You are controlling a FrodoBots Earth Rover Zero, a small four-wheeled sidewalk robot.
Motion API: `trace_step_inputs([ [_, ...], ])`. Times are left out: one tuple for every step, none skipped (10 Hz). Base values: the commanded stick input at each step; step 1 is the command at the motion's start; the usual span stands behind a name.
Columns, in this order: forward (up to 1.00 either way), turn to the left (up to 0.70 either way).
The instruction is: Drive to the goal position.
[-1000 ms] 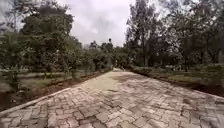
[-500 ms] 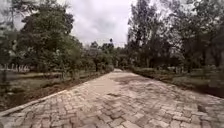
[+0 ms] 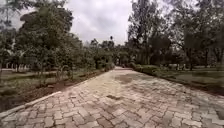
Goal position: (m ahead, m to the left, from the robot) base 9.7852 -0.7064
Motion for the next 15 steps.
trace_step_inputs([
  [0.70,-0.30],
  [0.70,-0.35],
  [0.70,-0.35],
  [0.70,-0.35],
  [0.70,-0.35],
  [0.70,-0.35],
  [0.70,-0.35],
  [0.70,-0.31],
  [0.70,-0.22],
  [0.70,-0.13],
  [0.70,-0.04],
  [0.70,0.00],
  [0.70,0.00],
  [0.70,0.00],
  [0.70,0.00],
])
